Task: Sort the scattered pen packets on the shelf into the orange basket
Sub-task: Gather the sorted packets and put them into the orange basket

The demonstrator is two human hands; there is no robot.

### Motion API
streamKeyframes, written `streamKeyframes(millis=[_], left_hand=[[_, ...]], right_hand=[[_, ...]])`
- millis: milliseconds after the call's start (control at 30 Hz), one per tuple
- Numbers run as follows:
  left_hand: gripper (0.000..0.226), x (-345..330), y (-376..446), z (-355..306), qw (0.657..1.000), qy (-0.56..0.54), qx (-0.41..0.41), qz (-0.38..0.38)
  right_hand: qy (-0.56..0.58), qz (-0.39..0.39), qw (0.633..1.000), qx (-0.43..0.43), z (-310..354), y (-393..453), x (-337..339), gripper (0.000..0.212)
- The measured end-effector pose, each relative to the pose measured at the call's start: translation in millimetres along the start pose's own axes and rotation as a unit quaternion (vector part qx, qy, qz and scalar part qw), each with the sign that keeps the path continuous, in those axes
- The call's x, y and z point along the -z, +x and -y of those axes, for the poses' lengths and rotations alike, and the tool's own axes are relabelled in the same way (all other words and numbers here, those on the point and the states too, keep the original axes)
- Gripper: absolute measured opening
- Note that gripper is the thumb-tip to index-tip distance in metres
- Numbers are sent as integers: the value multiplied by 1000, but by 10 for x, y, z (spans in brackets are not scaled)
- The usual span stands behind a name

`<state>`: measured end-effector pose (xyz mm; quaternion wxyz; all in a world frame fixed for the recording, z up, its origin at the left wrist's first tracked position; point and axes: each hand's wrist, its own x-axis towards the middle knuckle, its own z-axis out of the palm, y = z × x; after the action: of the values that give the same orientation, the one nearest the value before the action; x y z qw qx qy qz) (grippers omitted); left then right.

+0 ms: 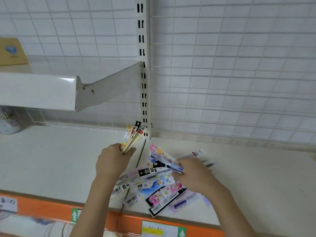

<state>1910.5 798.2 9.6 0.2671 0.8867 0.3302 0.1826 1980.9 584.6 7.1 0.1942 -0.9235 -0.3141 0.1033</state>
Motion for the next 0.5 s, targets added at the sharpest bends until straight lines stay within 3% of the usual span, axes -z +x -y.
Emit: streamKeyframes(millis=[267,400,500], left_hand=[[24,122,-112,222,999,-20,3,-49],[16,154,-169,224,997,-49,5,-57],[15,136,-211,190,996,-47,3,-73]], right_hand=[[-8,78,997,26,243,29,-189,32],[46,37,998,4,195,17,-120,21],[87,-23,996,-3,116,-30,15,33]])
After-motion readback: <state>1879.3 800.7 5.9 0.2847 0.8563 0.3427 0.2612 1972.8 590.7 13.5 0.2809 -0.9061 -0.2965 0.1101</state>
